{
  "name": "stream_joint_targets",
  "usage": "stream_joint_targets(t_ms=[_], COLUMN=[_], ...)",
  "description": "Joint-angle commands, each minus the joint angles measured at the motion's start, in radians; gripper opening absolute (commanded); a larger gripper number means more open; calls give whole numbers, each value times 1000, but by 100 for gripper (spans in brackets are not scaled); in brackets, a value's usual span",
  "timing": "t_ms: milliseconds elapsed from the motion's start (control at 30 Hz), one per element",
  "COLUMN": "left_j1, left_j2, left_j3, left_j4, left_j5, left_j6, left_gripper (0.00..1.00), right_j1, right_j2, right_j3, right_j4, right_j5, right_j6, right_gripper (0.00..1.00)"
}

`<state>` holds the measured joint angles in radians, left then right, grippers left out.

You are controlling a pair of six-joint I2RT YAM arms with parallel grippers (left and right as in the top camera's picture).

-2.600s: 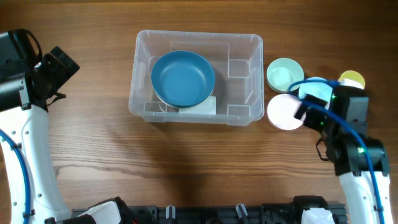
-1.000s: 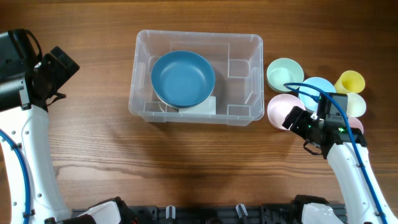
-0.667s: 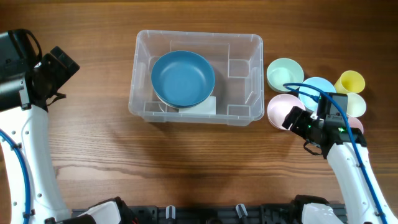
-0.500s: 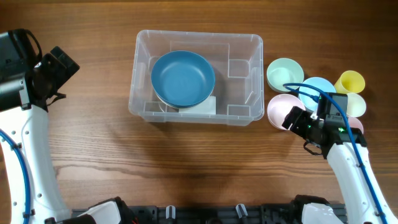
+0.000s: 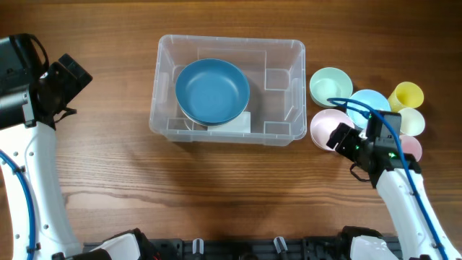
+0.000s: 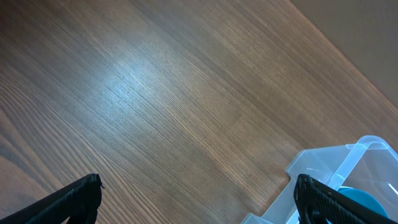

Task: Pack container
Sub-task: 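Lower the right gripper onto the pink bowl rim and grasp it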

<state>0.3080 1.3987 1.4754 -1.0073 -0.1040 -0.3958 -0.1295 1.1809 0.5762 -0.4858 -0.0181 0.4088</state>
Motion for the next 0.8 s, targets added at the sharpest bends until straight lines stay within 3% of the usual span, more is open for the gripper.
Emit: stream_joint_targets(t_ms=[0,100,233,333,433,767], left_j1=[5,5,5,5,5,5], left_j2=[-8,-8,-8,-8,-8,-8], left_j3=[13,13,13,13,13,13], left_j4=[0,0,0,0,0,0], left_j5=[1,1,1,1,1,1], left_j6=[-9,-9,-9,-9,-9,-9], left_gripper=[100,100,100,100,100,100], right_j1=[6,6,6,6,6,6], right_j2=[7,7,7,7,11,95], right_j3=[-60,-80,-80,-80,-80,-80], right_j4=[55,79,82,82,80,106], right_j5=[20,17,17,17,17,16], right_j6=[41,64,63,64,66,112], right_gripper=[93,89,68,65,56,56])
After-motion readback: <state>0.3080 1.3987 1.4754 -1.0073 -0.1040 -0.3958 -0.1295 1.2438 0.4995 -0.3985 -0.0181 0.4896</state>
